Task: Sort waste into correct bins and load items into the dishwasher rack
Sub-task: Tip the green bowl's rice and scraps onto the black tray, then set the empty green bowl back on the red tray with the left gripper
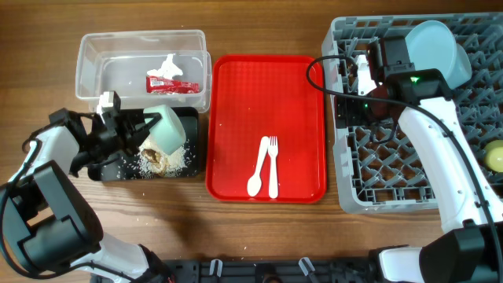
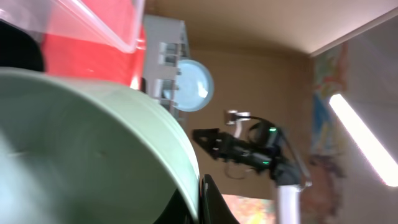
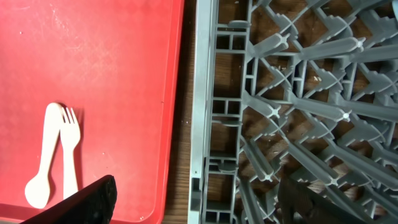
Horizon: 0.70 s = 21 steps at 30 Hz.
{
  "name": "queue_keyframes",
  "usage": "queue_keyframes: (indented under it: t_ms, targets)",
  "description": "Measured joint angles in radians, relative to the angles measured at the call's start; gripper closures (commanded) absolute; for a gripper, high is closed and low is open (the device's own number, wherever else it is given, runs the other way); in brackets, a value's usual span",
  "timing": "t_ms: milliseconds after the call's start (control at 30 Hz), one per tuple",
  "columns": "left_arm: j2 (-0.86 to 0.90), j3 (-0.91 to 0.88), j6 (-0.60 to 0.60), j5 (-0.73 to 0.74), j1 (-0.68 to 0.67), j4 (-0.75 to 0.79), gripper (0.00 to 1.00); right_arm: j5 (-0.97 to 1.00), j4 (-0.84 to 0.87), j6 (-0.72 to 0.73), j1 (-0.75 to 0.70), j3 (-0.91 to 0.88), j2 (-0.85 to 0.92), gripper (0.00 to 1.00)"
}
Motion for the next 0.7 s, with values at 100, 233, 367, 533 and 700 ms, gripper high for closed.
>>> queue_keyframes:
  t_ms: [100, 233, 367, 533, 700]
  targets:
    - [0.001, 0.001, -0.046, -0.079, 0.000, -0.007, 0.96, 0.000, 0.000, 0.000, 0.000, 0.000, 0.000, 0.16]
    - [-0.008, 0.003, 0.128, -0.005, -0.031, -0.128, 0.96, 0.000, 0.000, 0.000, 0.000, 0.000, 0.000, 0.16]
    - [-0.017, 0.003, 0.183, -0.011, -0.077, -0.129, 0.96, 0.000, 0.000, 0.000, 0.000, 0.000, 0.000, 0.16]
    - [-0.044, 0.053, 0.185, -0.148, -0.235, -0.123, 0.96, 0.000, 0.002, 0.000, 0.000, 0.000, 0.000, 0.16]
    - [-0.056, 0.191, 0.044, -0.483, -0.546, 0.037, 0.96, 0.000, 0.007, 0.000, 0.000, 0.000, 0.000, 0.16]
